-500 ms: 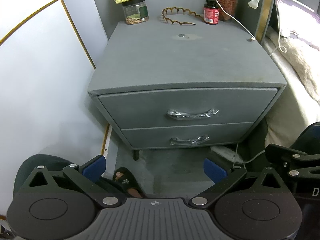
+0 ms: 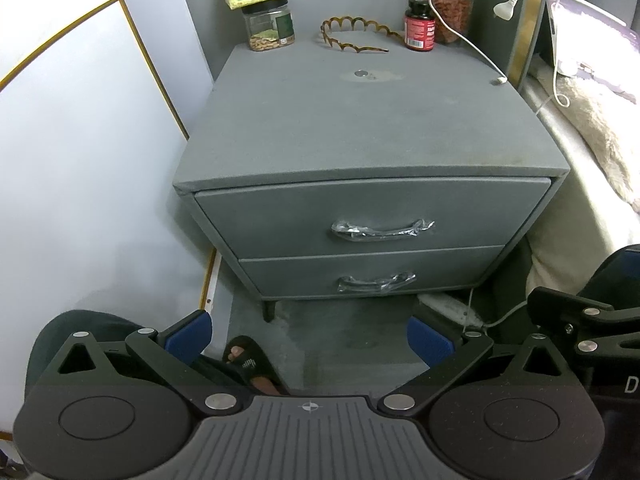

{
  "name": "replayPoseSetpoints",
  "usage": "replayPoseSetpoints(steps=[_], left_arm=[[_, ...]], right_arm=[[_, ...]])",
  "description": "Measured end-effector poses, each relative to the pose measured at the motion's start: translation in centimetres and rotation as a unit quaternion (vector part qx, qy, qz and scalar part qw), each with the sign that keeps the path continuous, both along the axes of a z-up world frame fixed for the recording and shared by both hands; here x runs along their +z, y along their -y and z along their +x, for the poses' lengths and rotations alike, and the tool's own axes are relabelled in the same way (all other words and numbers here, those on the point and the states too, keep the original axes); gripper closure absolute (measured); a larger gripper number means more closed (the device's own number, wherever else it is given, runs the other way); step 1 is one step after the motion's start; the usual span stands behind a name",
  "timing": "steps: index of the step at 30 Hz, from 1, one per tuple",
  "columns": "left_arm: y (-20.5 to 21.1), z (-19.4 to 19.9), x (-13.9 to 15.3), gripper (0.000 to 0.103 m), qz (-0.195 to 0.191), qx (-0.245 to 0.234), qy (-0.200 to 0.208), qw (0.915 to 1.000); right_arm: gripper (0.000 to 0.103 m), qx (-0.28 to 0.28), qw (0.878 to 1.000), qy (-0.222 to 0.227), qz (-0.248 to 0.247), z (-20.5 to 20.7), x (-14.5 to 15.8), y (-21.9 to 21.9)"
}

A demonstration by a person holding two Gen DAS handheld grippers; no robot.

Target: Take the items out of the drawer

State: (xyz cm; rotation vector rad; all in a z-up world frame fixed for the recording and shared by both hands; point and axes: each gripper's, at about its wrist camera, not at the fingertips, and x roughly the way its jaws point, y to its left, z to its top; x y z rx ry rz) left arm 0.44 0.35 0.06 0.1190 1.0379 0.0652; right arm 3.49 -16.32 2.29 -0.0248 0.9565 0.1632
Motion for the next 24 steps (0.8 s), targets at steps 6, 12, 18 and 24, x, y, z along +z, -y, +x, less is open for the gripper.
replayPoseSetpoints(steps=[6, 12, 18, 24], left_arm=[[0.09, -0.02, 0.61, 0.0, 0.002, 0.0, 0.001, 1.0], [0.16, -0.01, 0.19, 0.0, 0.002, -0.002, 0.0, 1.0], [0.38, -0.19, 0.16, 0.0, 0.003, -0.002, 0.0, 1.0], [0.51, -0.27, 0.16, 0.0, 0.003, -0.004, -0.001, 1.0]], right_arm=[[0.0, -0.001, 1.0, 0.001, 0.0, 0.0, 0.22, -0.14], [0.0, -0.002, 1.0, -0.002, 0.001, 0.16, 0.41, -0.08], [0.0, -0.002, 1.0, -0.001, 0.002, 0.19, 0.53, -0.09], [0.0, -0.001, 1.0, -0.002, 0.002, 0.25, 0.55, -0.07]])
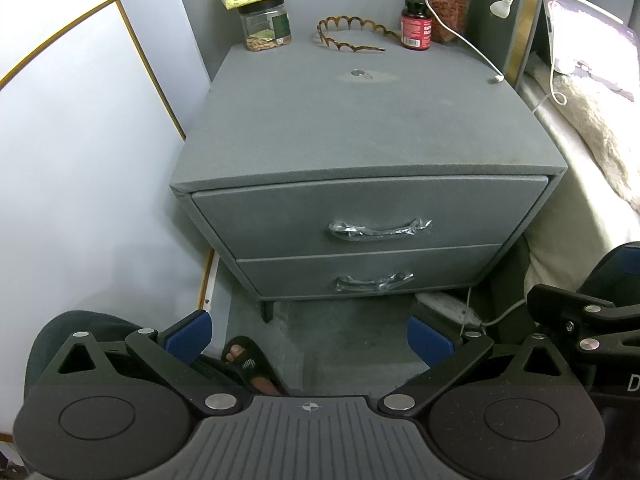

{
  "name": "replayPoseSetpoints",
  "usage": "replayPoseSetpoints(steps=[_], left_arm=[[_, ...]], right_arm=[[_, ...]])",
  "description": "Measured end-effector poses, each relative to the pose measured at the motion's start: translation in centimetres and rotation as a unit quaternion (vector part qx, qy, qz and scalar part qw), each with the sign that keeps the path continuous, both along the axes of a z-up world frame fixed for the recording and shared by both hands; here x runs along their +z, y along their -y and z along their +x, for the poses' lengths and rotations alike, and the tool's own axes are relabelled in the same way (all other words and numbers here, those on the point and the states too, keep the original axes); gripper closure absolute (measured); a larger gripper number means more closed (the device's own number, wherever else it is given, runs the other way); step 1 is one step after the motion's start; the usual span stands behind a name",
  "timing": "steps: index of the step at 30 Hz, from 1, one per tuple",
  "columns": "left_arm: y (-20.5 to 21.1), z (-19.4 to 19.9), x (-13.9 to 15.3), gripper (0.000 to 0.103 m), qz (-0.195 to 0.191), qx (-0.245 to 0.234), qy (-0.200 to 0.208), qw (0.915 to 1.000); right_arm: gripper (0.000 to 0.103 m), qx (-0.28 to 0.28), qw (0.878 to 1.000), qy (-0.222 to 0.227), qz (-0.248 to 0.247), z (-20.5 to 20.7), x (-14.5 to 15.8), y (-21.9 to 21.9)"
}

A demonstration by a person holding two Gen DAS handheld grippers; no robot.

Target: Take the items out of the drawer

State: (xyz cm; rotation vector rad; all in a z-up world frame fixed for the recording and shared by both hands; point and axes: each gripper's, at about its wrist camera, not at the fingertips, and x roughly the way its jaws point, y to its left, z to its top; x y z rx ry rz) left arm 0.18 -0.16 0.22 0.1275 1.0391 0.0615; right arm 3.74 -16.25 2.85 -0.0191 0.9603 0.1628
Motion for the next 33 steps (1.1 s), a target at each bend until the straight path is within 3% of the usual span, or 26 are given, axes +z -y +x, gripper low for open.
replayPoseSetpoints(steps=[33], left_arm=[[0.65, -0.32, 0.21, 0.0, 0.0, 0.006, 0.0, 1.0]], right_arm=[[0.0, 0.0, 1.0, 0.002, 0.0, -0.27, 0.0, 0.03]])
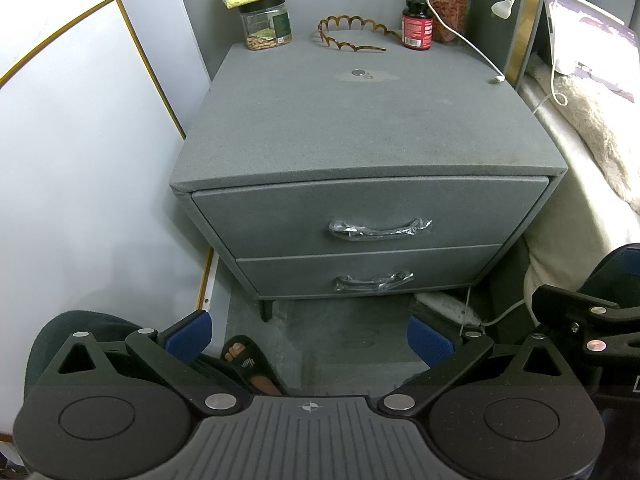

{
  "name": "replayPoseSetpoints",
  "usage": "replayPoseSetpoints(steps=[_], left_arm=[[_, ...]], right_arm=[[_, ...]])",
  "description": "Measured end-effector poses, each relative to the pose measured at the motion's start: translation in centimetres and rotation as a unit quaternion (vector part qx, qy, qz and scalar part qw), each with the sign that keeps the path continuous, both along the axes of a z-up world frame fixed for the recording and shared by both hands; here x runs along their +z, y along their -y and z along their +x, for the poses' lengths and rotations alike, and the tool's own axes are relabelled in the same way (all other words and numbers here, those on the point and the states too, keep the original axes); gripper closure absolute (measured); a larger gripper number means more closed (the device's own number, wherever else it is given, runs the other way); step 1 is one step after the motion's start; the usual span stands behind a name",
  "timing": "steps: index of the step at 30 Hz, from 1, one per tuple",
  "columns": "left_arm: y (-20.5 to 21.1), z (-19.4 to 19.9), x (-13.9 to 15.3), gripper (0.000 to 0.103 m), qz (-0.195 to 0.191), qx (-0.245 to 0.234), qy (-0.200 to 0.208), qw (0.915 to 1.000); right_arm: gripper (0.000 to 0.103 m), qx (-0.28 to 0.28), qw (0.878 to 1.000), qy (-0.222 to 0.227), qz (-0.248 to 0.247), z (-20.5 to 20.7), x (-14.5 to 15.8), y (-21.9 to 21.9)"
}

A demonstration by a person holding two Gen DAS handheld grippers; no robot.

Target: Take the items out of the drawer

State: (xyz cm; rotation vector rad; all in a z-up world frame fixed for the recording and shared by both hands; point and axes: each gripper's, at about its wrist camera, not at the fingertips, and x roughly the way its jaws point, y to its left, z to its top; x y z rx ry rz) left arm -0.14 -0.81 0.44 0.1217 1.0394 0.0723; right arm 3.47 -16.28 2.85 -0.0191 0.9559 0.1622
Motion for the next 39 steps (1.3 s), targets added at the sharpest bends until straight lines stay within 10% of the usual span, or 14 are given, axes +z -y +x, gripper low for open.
replayPoseSetpoints(steps=[39], left_arm=[[-0.61, 0.39, 0.21, 0.0, -0.005, 0.003, 0.004, 1.0]], right_arm=[[0.0, -0.003, 1.0, -0.001, -0.004, -0.04, -0.12, 0.11]])
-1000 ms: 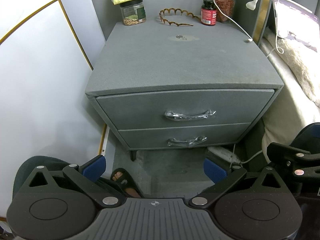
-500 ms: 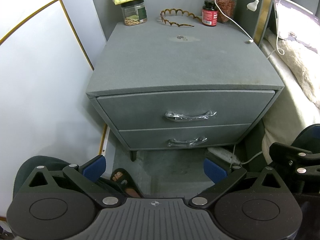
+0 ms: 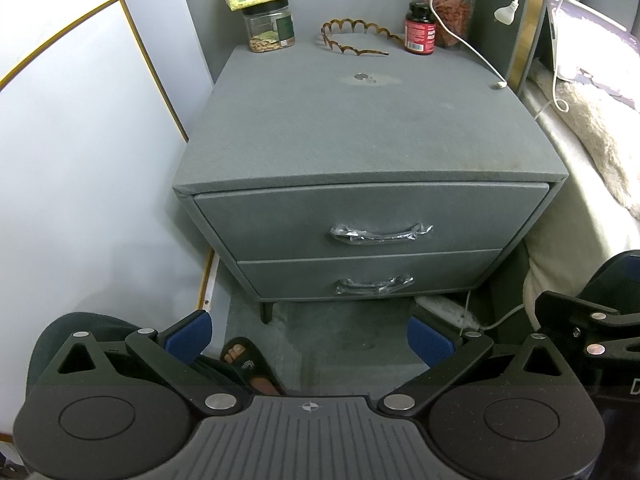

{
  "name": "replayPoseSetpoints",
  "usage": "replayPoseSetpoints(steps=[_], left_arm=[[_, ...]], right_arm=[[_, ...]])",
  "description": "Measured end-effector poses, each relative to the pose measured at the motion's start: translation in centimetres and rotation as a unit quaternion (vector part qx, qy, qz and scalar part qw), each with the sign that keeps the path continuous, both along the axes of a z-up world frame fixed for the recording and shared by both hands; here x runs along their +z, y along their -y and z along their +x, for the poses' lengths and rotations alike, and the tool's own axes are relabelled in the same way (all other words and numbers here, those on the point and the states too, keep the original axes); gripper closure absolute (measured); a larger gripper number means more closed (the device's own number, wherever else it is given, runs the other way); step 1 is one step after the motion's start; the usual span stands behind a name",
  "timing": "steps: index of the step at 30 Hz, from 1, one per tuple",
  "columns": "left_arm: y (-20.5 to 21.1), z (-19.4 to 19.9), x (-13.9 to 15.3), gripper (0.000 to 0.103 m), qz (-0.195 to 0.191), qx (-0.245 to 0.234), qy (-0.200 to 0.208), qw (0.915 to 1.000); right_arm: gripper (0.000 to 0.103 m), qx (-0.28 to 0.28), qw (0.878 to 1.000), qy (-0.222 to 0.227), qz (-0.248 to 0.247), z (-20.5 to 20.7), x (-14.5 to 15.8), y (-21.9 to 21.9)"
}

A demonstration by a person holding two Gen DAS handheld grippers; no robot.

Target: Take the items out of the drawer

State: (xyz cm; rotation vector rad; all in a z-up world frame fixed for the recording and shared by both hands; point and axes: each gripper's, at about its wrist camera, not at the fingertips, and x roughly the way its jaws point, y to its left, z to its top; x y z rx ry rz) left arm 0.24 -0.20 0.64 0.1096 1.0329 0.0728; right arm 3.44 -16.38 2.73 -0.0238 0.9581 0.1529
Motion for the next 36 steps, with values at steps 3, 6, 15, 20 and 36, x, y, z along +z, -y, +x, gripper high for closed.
replayPoseSetpoints(steps=[3, 6, 15, 20, 36], left_arm=[[0.0, 0.0, 0.0, 0.0, -0.001, 0.002, 0.001, 1.0], [0.0, -0.1, 0.0, 0.0, -0.003, 0.006, 0.004, 1.0], [-0.1, -0.8, 0.1, 0.0, -0.014, 0.0, 0.028, 0.9995], [-0.5, -1.3, 0.4, 0.0, -0.019, -0.009, 0.065, 0.9976], [-0.4, -1.2, 0.4, 0.0, -0.055, -0.002, 0.038, 0.9978]], right_arm=[[0.0, 0.0, 1.0, -0.001, 0.0, 0.0, 0.0, 0.0], [0.0, 0.0, 1.0, -0.001, 0.0, 0.0, 0.0, 0.0], [0.0, 0.002, 1.0, -0.001, 0.0, -0.1, 0.0, -0.1], [0.0, 0.002, 1.0, 0.0, -0.001, -0.1, 0.0, -0.2], [0.0, 0.002, 1.0, 0.002, 0.002, -0.3, 0.2, 0.0]])
